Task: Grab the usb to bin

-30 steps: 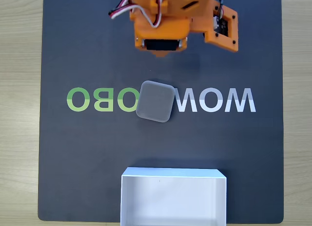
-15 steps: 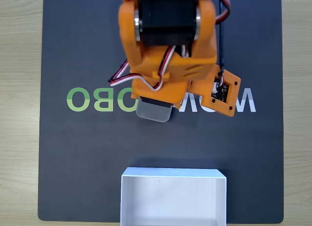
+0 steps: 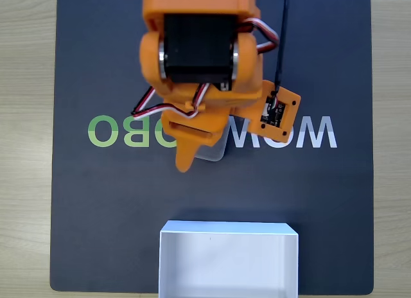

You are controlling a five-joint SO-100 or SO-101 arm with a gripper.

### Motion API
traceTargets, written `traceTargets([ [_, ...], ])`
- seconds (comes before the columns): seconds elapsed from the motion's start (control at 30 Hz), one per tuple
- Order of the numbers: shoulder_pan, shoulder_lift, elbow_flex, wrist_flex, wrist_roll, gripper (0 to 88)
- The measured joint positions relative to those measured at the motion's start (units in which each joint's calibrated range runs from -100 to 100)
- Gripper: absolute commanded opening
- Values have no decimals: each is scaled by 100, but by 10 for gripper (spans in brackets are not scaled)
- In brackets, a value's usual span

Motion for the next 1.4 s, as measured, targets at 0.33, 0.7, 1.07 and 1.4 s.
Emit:
traceTargets([
  [0.33, 27, 796, -36, 34, 0, 529],
  [0.7, -18, 1332, -190, -509, 10, 527],
  [1.07, -283, 1693, -199, -595, 5, 527],
  [1.4, -327, 1721, -199, -759, -5, 454],
])
